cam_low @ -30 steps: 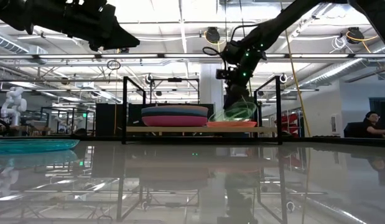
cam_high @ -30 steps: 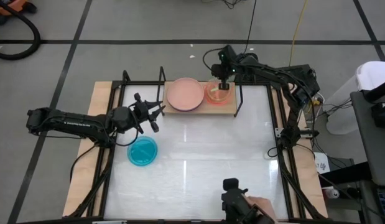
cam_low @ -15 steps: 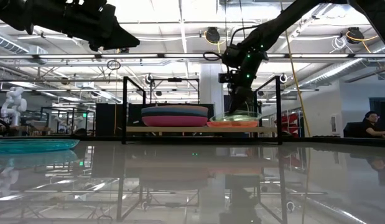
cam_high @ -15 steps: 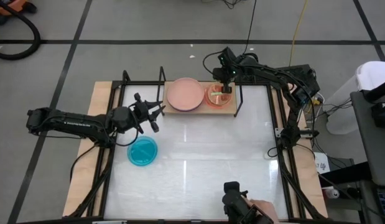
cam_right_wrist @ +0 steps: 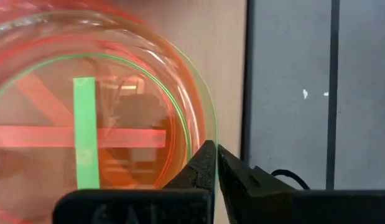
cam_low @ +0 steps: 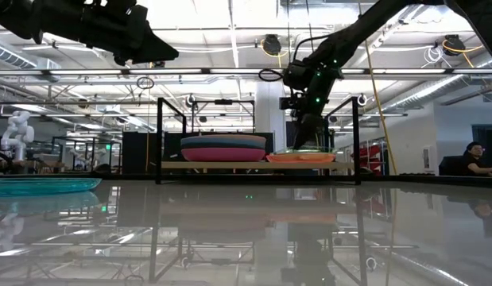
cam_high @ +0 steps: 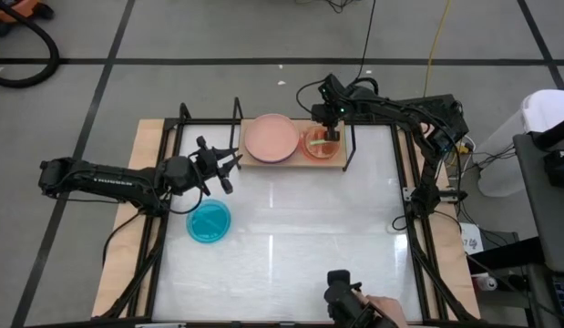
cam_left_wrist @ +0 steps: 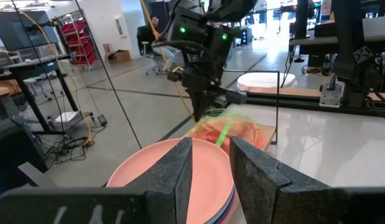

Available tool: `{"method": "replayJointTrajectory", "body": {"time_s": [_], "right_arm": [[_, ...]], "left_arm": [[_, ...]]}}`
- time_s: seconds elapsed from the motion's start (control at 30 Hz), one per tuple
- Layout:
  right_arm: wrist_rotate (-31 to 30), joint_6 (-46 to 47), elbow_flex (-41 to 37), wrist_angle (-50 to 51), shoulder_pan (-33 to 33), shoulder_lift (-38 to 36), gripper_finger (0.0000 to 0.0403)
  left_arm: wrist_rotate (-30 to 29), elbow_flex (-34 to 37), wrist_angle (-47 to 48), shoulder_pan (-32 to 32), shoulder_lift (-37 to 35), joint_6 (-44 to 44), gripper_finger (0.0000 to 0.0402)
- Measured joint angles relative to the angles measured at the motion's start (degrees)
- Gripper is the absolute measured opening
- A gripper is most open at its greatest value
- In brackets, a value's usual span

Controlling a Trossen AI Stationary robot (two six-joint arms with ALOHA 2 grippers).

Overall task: Place and stack plates onto a shelf
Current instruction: Stack the green transparent plate on top of the pink transparent plate on the shelf

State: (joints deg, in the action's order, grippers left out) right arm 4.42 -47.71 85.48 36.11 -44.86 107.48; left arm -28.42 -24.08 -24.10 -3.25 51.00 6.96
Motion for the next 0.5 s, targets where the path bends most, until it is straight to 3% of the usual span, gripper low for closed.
{"method": "replayJointTrajectory", "body": {"time_s": [0.17,0.3,0.5], "right_arm": [[-1.46,-1.30,-3.57,-3.20,0.04,0.00,0.0012],[-4.49,-2.39,-4.77,-4.47,0.04,0.00,0.0042],[-4.43,-0.97,-4.75,-8.22,0.11,-1.33,0.0090]], "left_arm": [[0.00,0.00,0.00,0.00,0.00,0.00,0.0113],[0.00,0.00,0.00,0.00,0.00,0.00,0.0113],[0.00,0.00,0.00,0.00,0.00,0.02,0.0113]]}}
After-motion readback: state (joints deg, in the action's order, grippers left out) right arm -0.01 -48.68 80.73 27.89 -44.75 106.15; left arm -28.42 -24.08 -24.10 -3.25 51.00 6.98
